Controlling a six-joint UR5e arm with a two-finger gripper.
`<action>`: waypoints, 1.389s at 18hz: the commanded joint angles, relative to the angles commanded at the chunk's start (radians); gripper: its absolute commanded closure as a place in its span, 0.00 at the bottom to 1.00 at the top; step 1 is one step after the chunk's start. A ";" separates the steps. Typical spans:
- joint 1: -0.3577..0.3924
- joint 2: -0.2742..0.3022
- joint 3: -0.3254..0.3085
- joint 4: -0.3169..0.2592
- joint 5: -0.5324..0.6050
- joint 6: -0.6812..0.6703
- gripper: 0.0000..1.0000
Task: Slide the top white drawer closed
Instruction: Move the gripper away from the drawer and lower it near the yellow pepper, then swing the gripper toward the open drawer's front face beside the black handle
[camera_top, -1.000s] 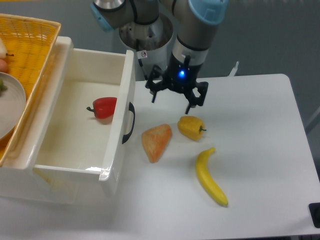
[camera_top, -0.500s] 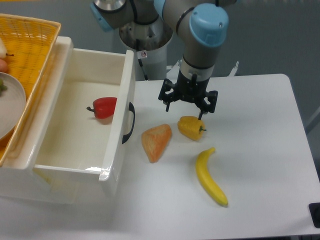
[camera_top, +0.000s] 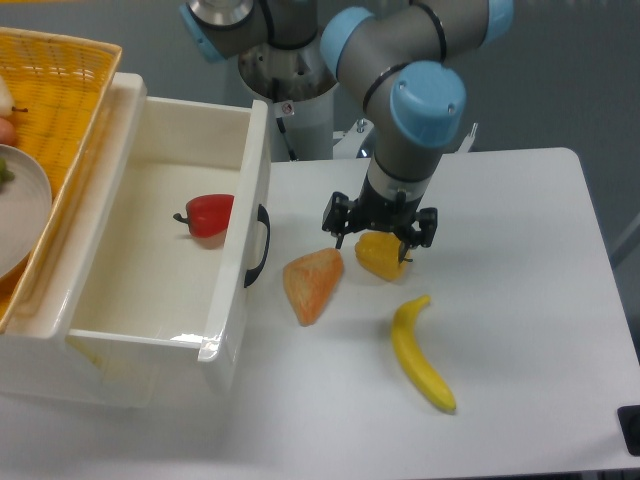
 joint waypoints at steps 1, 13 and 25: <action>-0.011 -0.015 0.006 -0.002 0.000 -0.002 0.00; -0.060 -0.084 -0.001 -0.006 -0.044 -0.003 0.00; -0.083 -0.100 -0.001 -0.005 -0.109 -0.003 0.00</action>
